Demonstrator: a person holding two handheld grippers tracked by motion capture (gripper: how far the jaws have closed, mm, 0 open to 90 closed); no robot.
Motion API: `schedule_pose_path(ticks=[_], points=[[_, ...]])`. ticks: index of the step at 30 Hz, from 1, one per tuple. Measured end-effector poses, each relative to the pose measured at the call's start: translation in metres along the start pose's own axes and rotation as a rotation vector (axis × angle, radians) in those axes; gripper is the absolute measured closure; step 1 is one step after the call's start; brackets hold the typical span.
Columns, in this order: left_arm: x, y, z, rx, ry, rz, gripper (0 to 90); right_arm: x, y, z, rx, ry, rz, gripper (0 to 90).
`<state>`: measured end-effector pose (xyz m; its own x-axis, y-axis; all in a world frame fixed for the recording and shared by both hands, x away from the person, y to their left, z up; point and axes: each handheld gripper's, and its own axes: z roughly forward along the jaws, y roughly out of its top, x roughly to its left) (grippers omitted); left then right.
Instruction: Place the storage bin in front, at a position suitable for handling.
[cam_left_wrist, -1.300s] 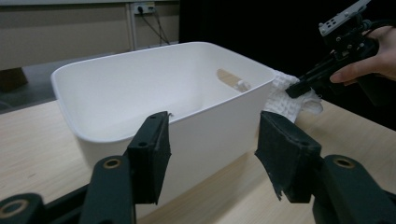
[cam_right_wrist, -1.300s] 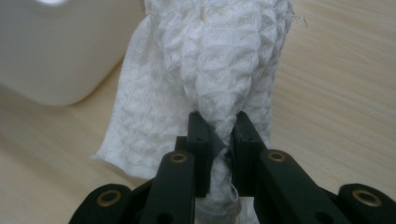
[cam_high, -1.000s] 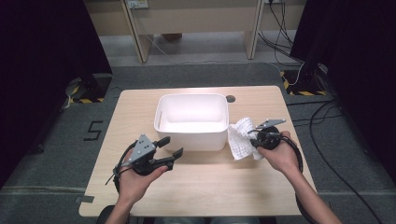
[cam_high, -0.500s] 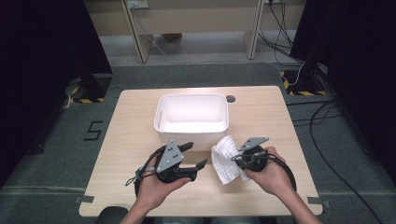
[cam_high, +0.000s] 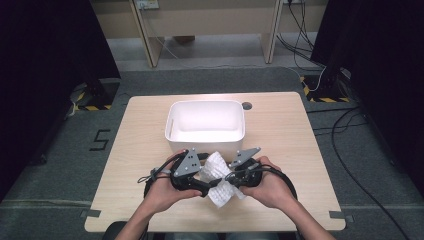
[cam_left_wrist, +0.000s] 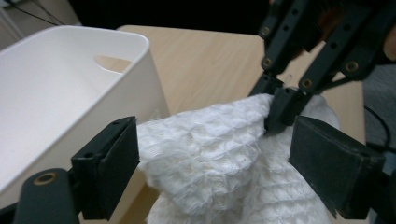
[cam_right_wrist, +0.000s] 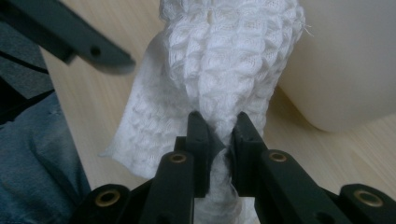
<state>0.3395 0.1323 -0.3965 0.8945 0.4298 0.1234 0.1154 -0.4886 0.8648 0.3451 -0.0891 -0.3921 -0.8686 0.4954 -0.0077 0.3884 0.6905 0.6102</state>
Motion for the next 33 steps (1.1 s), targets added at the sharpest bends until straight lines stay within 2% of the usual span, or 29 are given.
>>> schedule_pose_path(ticks=[2,4,7,13,15,21,26,29,32,33], points=[[0.003,-0.003,-0.001,0.004,-0.048,0.01,14.9,0.003,0.004,0.002,0.002,0.014,-0.011,80.8],[0.006,-0.007,-0.001,0.024,-0.074,0.026,15.2,0.005,0.006,0.003,0.002,0.027,-0.031,80.8],[0.009,-0.012,0.0,0.062,-0.087,0.059,15.5,0.007,0.008,0.004,0.0,0.052,-0.045,80.8],[0.02,-0.019,0.001,0.083,-0.097,0.065,18.4,0.01,0.01,0.006,-0.022,0.088,-0.068,80.8],[0.02,-0.022,0.003,0.098,-0.106,0.084,20.0,0.011,0.012,0.007,-0.028,0.1,-0.074,80.8],[0.018,-0.028,0.004,0.109,-0.122,0.12,35.4,0.011,0.019,0.01,-0.046,0.119,-0.099,80.9],[0.013,-0.031,-0.001,0.123,-0.122,0.19,51.7,0.015,0.023,0.015,-0.054,0.128,-0.118,80.9],[0.012,-0.033,-0.004,0.116,-0.117,0.194,58.1,0.017,0.025,0.016,-0.058,0.131,-0.128,80.9],[0.01,-0.036,-0.008,0.1,-0.116,0.178,66.2,0.018,0.027,0.017,-0.068,0.141,-0.118,80.9],[0.01,-0.037,-0.009,0.097,-0.113,0.169,68.0,0.017,0.028,0.017,-0.071,0.142,-0.127,80.9]])
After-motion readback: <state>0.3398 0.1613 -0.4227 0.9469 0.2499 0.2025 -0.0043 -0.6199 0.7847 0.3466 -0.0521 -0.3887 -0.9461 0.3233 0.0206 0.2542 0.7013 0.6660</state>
